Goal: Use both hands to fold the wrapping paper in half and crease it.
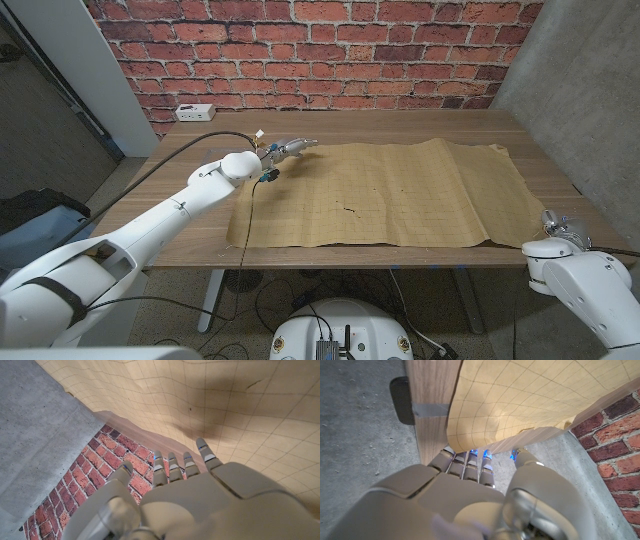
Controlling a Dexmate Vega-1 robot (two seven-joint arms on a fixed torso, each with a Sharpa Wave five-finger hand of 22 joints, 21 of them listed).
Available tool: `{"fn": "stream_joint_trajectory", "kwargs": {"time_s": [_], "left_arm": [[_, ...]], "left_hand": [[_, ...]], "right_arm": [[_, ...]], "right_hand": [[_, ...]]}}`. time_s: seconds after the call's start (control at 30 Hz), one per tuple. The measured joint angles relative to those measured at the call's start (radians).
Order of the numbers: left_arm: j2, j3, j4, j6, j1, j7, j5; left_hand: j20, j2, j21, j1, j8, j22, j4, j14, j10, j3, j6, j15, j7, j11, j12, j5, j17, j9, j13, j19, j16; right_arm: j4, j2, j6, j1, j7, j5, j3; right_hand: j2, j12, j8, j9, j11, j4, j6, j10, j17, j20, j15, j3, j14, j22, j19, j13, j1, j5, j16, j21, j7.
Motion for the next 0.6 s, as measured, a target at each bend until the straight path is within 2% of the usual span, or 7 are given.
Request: {"fn": "stream_joint_trajectory", "kwargs": {"time_s": [0.1, 0.2, 0.23, 0.3, 0.4, 0.53, 0.6], "left_arm": [[0.0, 0.0, 0.0, 0.0, 0.0, 0.001, 0.0], [0.0, -0.001, -0.001, 0.0, 0.001, 0.001, 0.0], [0.0, -0.001, -0.001, 0.0, 0.001, 0.003, 0.0], [0.0, -0.001, -0.001, 0.0, 0.002, 0.003, 0.0], [0.0, -0.001, 0.0, 0.0, 0.002, 0.003, 0.0], [-0.002, -0.001, 0.003, -0.002, 0.002, 0.003, 0.0], [-0.002, -0.001, 0.006, -0.002, 0.002, 0.003, 0.0]], "left_hand": [[0.0, 0.0, 0.0, 0.0, 0.0, 0.0, 0.0, 0.0, 0.0, 0.0, 0.0, 0.0, 0.0, 0.0, 0.0, 0.0, 0.0, 0.0, 0.0, 0.0, 0.0], [0.0, 0.0, 0.0, 0.0, -0.002, 0.0, 0.0, 0.0, 0.0, 0.0, 0.0, 0.0, 0.0, 0.0, 0.0, 0.0, 0.0, 0.0, 0.0, 0.0, 0.0], [0.0, 0.0, 0.0, 0.0, -0.004, 0.0, 0.0, 0.0, 0.0, 0.0, 0.0, 0.0, 0.0, 0.0, 0.0, 0.0, 0.0, 0.0, 0.0, 0.0, 0.0], [0.0, 0.0, 0.0, 0.0, -0.004, 0.0, 0.0, 0.0, -0.004, 0.0, 0.0, 0.0, 0.0, -0.004, 0.0, 0.0, 0.0, 0.0, 0.0, 0.0, 0.0], [0.0, 0.0, 0.0, 0.0, -0.004, 0.0, 0.0, 0.0, -0.004, 0.0, -0.004, 0.0, -0.004, -0.004, 0.0, 0.0, 0.0, 0.0, 0.0, 0.0, -0.004], [0.0, 0.0, 0.0, 0.0, -0.004, 0.0, 0.0, -0.005, -0.004, 0.0, -0.004, -0.005, -0.004, -0.004, -0.006, 0.0, 0.0, 0.0, 0.0, 0.0, -0.004], [0.0, 0.0, -0.002, 0.0, -0.007, 0.0, 0.0, -0.006, -0.004, 0.0, -0.004, -0.005, -0.004, -0.004, -0.006, 0.0, 0.0, 0.0, 0.0, 0.0, -0.004]], "right_arm": [[0.002, 0.017, -0.032, 0.025, -0.008, 0.008, 0.005], [0.002, 0.017, -0.058, 0.025, -0.011, 0.015, 0.005], [0.003, 0.033, -0.063, 0.045, -0.012, 0.017, 0.013], [0.003, 0.033, -0.075, 0.045, -0.014, 0.019, 0.013], [0.003, 0.039, -0.078, 0.051, -0.013, 0.021, 0.018], [0.0, 0.042, -0.062, 0.044, -0.001, 0.024, 0.024], [-0.004, 0.042, -0.035, 0.03, 0.013, 0.025, 0.03]], "right_hand": [[0.0, 0.006, 0.001, 0.0, -0.001, 0.0, 0.017, 0.029, 0.005, 0.008, -0.011, 0.0, 0.04, 0.0, 0.011, 0.003, 0.0, -0.002, 0.013, 0.001, 0.017], [0.0, 0.036, 0.018, 0.0, 0.012, -0.003, 0.07, 0.122, 0.013, -0.002, -0.018, 0.003, 0.142, 0.0, 0.072, 0.006, 0.0, -0.002, 0.048, 0.026, 0.047], [0.0, 0.046, 0.019, 0.001, 0.016, -0.007, 0.092, 0.151, 0.016, 0.001, -0.018, 0.007, 0.175, 0.0, 0.098, 0.009, 0.0, -0.002, 0.06, 0.035, 0.055], [0.0, 0.065, 0.033, 0.005, 0.025, -0.015, 0.14, 0.21, 0.024, 0.013, -0.022, 0.016, 0.235, 0.002, 0.143, 0.01, 0.0, -0.002, 0.085, 0.044, 0.071], [-0.013, 0.094, 0.04, 0.005, 0.027, -0.046, 0.204, 0.284, 0.038, 0.018, -0.033, 0.022, 0.315, 0.006, 0.184, 0.015, 0.027, -0.002, 0.123, 0.053, 0.081], [-0.017, 0.148, 0.046, 0.01, 0.02, -0.097, 0.282, 0.389, 0.088, 0.02, -0.062, 0.027, 0.443, 0.025, 0.276, 0.031, 0.087, -0.006, 0.197, 0.093, 0.077], [-0.025, 0.176, 0.046, 0.014, 0.016, -0.112, 0.309, 0.433, 0.124, 0.02, -0.08, 0.023, 0.504, 0.027, 0.313, 0.042, 0.107, -0.01, 0.243, 0.109, 0.078]]}}
